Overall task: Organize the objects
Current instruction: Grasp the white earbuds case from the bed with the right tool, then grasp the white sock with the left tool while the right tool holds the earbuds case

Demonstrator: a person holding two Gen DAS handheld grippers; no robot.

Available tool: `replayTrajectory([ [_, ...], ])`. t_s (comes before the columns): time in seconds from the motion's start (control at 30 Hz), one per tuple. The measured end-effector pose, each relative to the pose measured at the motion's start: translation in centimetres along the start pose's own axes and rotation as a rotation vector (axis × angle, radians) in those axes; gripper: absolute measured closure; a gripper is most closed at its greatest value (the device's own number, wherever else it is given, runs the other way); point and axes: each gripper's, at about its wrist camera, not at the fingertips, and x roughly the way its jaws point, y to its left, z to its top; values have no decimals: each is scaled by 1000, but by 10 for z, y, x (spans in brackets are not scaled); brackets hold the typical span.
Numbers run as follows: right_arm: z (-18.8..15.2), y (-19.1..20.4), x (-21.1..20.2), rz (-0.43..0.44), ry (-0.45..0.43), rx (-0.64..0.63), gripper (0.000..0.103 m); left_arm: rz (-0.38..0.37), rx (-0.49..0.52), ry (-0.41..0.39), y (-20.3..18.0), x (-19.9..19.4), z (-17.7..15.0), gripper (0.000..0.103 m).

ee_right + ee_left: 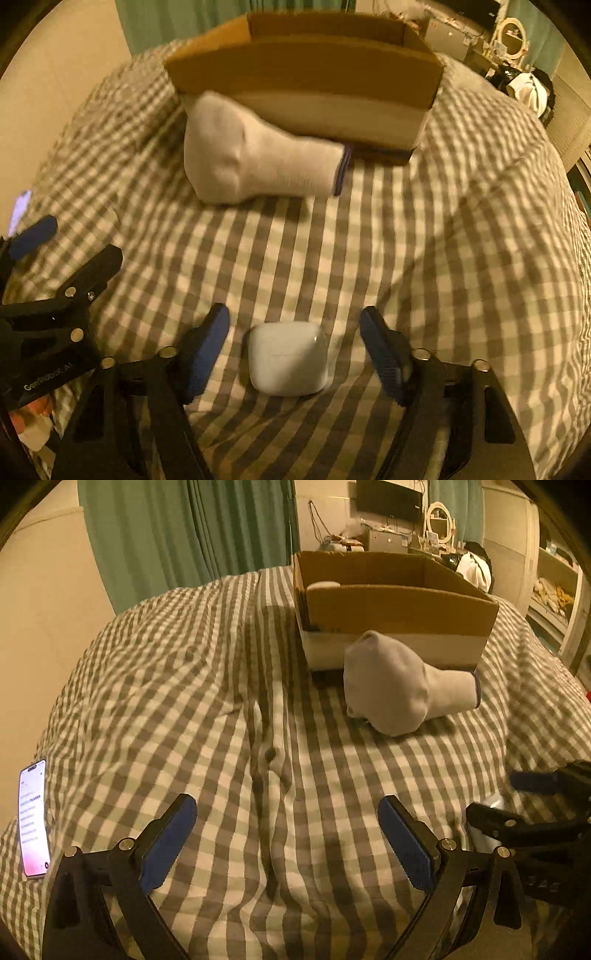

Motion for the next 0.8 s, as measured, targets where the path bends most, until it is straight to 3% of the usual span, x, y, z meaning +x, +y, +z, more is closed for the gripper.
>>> replayTrajectory([
  [0.1, -2, 9, 15, -20, 55, -37, 48, -9, -15, 5, 4, 1, -3, 2],
  [0.27, -5, 10, 15, -18, 54, -46, 54, -21, -40, 19, 9, 3, -5, 2],
  [0.57, -3, -7, -33, 18, -89, -12, 54, -29, -46, 0, 4, -6, 6, 2],
  [0.8, 33, -41, -53, -25, -169, 12, 54, -67, -28, -21, -21, 2, 43, 2],
])
